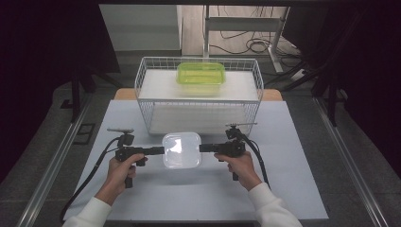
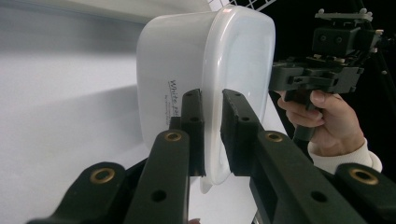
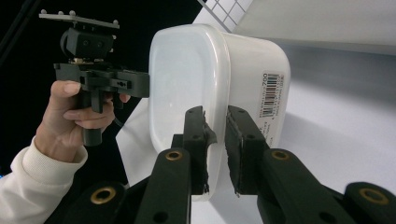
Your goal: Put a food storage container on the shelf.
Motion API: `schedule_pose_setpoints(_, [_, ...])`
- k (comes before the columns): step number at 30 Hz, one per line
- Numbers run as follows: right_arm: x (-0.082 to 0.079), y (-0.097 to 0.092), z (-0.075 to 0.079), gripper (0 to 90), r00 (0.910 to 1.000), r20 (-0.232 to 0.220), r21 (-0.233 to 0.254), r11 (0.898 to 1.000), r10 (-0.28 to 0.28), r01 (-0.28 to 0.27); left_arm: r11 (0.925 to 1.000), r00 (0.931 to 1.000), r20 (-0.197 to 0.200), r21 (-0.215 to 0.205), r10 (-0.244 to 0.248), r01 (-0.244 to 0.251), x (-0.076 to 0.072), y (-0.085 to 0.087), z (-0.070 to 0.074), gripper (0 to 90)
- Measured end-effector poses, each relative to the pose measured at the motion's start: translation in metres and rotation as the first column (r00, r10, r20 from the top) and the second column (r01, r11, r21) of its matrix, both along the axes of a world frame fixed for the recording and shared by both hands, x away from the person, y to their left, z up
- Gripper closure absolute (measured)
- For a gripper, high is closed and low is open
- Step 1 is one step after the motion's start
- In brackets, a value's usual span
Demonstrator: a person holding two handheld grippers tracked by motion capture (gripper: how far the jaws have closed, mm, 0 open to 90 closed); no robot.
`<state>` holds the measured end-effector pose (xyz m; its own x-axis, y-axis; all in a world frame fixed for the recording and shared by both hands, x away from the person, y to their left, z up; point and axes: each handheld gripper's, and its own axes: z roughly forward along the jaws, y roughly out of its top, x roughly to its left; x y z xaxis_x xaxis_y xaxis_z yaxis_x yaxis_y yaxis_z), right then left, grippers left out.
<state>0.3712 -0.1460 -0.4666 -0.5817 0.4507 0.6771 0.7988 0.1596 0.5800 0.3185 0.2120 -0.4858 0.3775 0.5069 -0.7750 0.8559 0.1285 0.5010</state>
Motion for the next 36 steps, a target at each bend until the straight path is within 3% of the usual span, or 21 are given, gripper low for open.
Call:
schedule_pose_setpoints(8, [0.001,-0.003,0.002,77.9,0.9999,0.006,-0.001,1.000,-0.011,0.011,0.9999,0.9999,0.014,0.008,-0.006,0.006,0.003,-0.003,0.006,79.9])
schedule_pose_setpoints(16, [0.003,-0.009,0.013,78.2,0.9997,0.009,0.035,0.999,-0.022,0.022,1.0000,0.9995,0.032,-0.003,-0.001,0.001,0.010,-0.006,0.022,79.9])
schedule_pose_setpoints(20, [0.003,-0.012,0.035,78.3,0.9983,0.054,0.047,0.999,-0.024,0.022,1.0000,0.9982,0.060,-0.006,-0.006,0.006,0.014,-0.008,0.040,79.7])
schedule_pose_setpoints(36, [0.009,-0.016,0.091,78.3,0.9894,0.140,0.072,0.997,-0.038,0.028,0.9998,0.9905,0.138,-0.019,-0.008,0.010,0.027,-0.009,0.099,79.8])
